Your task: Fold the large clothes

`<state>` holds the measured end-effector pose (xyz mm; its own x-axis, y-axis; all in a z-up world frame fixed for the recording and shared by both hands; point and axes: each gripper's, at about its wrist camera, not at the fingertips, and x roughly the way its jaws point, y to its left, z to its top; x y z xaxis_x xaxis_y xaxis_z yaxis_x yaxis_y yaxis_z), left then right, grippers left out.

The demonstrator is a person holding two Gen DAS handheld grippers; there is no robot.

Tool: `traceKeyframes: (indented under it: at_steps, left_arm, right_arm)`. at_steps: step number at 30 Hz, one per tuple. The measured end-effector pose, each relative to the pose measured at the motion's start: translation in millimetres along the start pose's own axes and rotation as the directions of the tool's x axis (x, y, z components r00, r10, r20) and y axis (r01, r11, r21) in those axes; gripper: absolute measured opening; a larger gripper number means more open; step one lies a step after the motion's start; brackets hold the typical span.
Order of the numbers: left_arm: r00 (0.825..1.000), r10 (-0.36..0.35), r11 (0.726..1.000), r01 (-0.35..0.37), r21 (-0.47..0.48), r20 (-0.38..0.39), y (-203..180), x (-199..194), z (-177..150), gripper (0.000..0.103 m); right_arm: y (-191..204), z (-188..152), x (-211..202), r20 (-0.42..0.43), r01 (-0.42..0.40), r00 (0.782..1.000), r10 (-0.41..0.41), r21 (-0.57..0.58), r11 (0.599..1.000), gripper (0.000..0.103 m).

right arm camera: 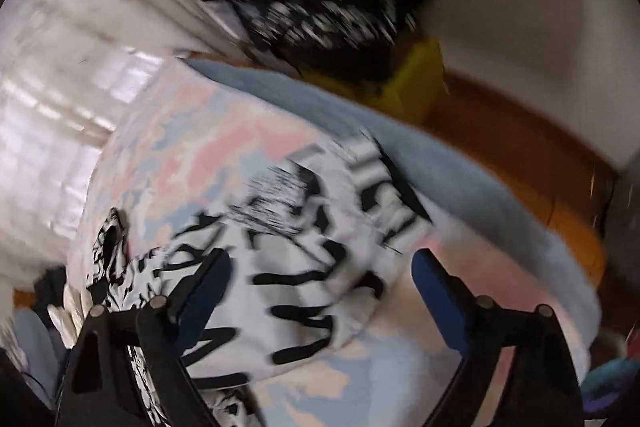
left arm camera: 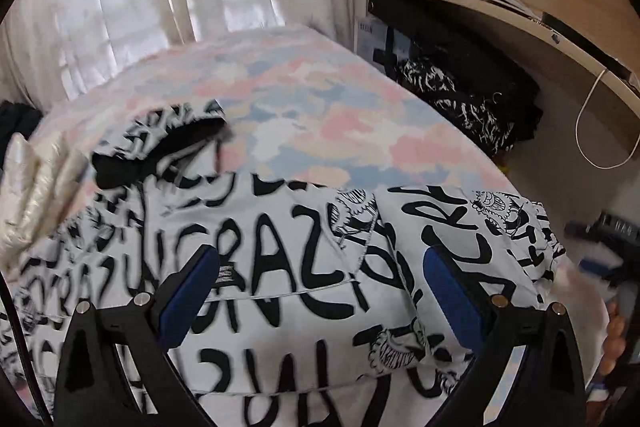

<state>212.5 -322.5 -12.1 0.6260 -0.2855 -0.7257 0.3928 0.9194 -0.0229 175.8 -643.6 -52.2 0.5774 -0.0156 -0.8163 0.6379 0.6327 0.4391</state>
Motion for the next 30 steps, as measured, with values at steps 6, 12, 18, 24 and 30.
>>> traceKeyframes:
  at_steps: [6, 12, 18, 24, 30]
  left_arm:
    - [0.997, -0.041, 0.999, 0.038, -0.035, -0.069, -5, 42, -15, 0.101]
    - [0.987, -0.094, 0.994, 0.085, -0.070, -0.130, -12, 61, -30, 0.101]
    - [0.992, -0.093, 0.996, 0.093, -0.007, -0.085, -6, 34, -30, 0.101]
    - [0.991, -0.131, 0.989, 0.131, -0.065, 0.008, 44, -17, -28, 0.101]
    - [0.994, -0.074, 0.988, 0.085, -0.129, 0.084, 108, -73, -24, 0.101]
  right_arm:
    - [-40, -13, 46, -0.083, -0.054, 0.994, 0.064, 0.127, 0.990, 0.092]
    - [-23, -8, 67, -0.036, 0.015, 0.999, -0.013, 0.050, 0.999, 0.064]
    - [-4, -5, 50, 0.051, 0.024, 0.998, -0.022, -0.040, 0.999, 0.011]
    - [71, -8, -42, 0.282, -0.049, 0.953, 0.110, -0.215, 0.975, 0.010]
    - [189, -43, -153, 0.394, -0.133, 0.847, 0.358, -0.494, 0.859, 0.010]
